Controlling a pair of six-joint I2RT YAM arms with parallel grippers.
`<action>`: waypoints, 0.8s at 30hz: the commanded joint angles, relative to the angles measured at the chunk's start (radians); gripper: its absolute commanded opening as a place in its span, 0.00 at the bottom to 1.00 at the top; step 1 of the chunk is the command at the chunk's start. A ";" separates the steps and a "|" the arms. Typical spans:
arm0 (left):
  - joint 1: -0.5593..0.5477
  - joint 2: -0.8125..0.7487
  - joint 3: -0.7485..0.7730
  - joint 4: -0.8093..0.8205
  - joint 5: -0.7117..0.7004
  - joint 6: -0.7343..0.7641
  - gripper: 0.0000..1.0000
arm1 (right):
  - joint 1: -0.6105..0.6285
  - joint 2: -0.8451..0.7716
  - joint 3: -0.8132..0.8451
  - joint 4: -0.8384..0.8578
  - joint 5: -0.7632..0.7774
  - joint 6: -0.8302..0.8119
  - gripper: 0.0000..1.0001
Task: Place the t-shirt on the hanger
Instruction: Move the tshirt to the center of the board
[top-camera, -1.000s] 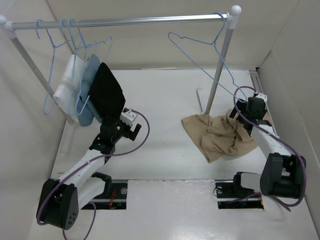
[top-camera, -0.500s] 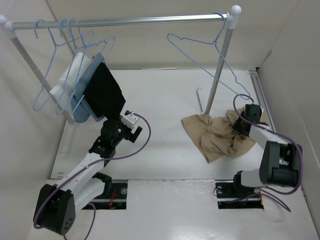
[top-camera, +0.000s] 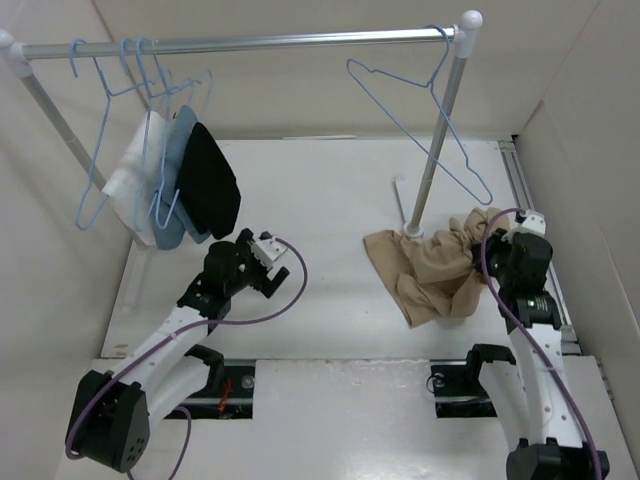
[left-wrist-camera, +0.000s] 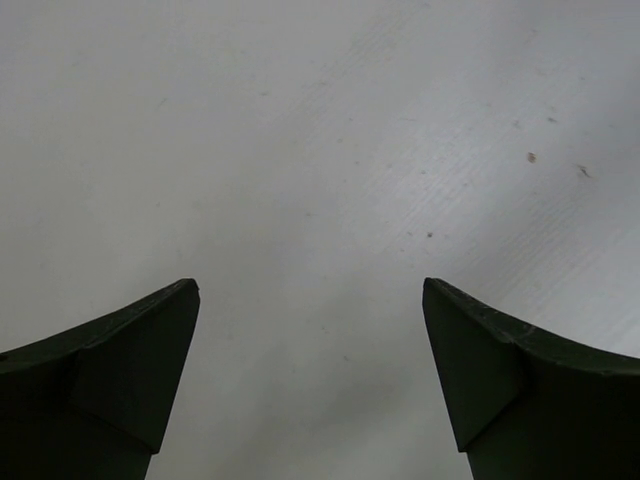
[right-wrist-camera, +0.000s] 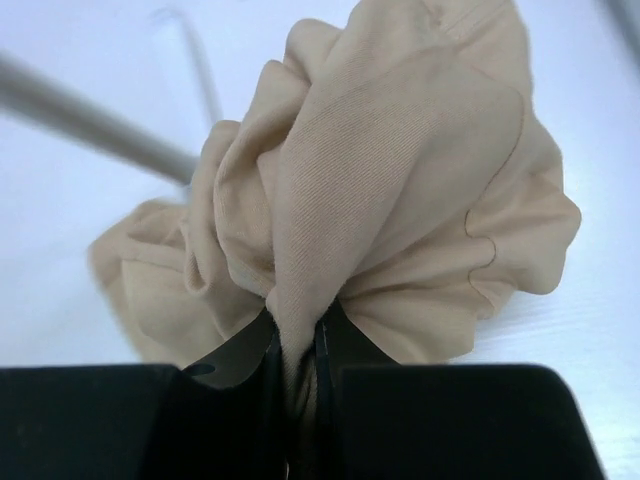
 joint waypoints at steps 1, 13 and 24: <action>-0.010 -0.019 0.044 -0.064 0.223 0.137 0.92 | 0.013 -0.069 -0.028 0.007 -0.300 -0.022 0.00; -0.106 0.021 0.073 -0.004 0.462 0.317 1.00 | 0.013 -0.279 -0.099 0.146 -0.782 -0.071 0.00; -0.367 0.349 0.254 0.546 0.511 -0.041 1.00 | 0.022 -0.311 -0.170 0.324 -0.729 -0.014 0.00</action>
